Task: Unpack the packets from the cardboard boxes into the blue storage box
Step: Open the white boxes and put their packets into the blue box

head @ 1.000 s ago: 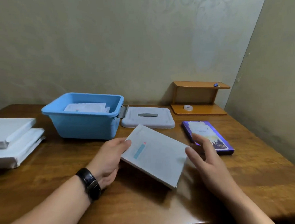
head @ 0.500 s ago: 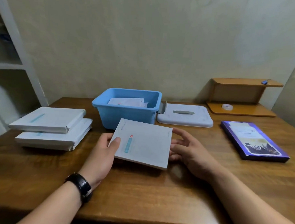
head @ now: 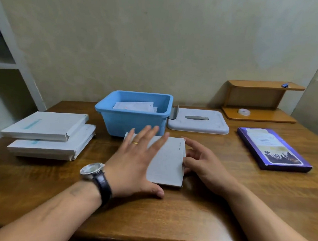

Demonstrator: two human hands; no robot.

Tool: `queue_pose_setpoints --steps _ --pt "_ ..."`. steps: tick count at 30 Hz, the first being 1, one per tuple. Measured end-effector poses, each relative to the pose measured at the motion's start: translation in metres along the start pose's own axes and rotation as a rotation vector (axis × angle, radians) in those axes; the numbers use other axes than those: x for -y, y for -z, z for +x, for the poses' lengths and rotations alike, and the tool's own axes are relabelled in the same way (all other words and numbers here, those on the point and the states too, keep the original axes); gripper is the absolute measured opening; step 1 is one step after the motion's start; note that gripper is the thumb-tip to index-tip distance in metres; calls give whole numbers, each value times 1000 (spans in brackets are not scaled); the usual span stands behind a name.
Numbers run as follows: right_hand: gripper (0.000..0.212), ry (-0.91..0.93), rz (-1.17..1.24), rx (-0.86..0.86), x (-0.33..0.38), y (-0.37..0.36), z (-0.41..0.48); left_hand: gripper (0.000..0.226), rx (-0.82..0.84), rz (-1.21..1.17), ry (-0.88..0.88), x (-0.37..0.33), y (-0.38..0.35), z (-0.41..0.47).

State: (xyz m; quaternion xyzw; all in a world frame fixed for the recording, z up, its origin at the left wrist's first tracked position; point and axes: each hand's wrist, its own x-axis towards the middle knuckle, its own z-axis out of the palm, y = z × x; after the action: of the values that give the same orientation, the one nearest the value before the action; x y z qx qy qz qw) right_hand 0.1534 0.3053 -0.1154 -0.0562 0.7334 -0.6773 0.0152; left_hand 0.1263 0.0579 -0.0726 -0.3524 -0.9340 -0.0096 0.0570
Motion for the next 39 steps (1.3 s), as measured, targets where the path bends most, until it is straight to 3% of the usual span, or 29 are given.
queue_pose_setpoints --steps 4,9,11,14,17,24,26,34,39 --pt "64 25 60 45 5 5 -6 139 96 -58 -121 -6 9 30" --pt "76 -8 284 91 2 12 -7 130 3 -295 -146 5 -3 24" --pt "64 -16 270 103 3 11 -7 128 -19 -330 -120 5 -6 21" --pt "26 -43 299 84 4 8 -9 127 -35 -346 -102 7 -5 22" --pt "8 2 78 -5 5 7 -12 127 -33 -370 -78 12 -4 22" --pt "3 208 -609 -278 0 -3 -15 133 57 -150 -69 12 1 27" --pt "5 209 -672 -290 -3 -3 -14 135 75 -42 -100 9 7 31" --pt "21 28 -224 -173 5 2 -15 133 -3 300 -265 -9 39 56" --pt "30 -42 33 -44 15 9 -16 132 -86 389 -313 -13 43 61"
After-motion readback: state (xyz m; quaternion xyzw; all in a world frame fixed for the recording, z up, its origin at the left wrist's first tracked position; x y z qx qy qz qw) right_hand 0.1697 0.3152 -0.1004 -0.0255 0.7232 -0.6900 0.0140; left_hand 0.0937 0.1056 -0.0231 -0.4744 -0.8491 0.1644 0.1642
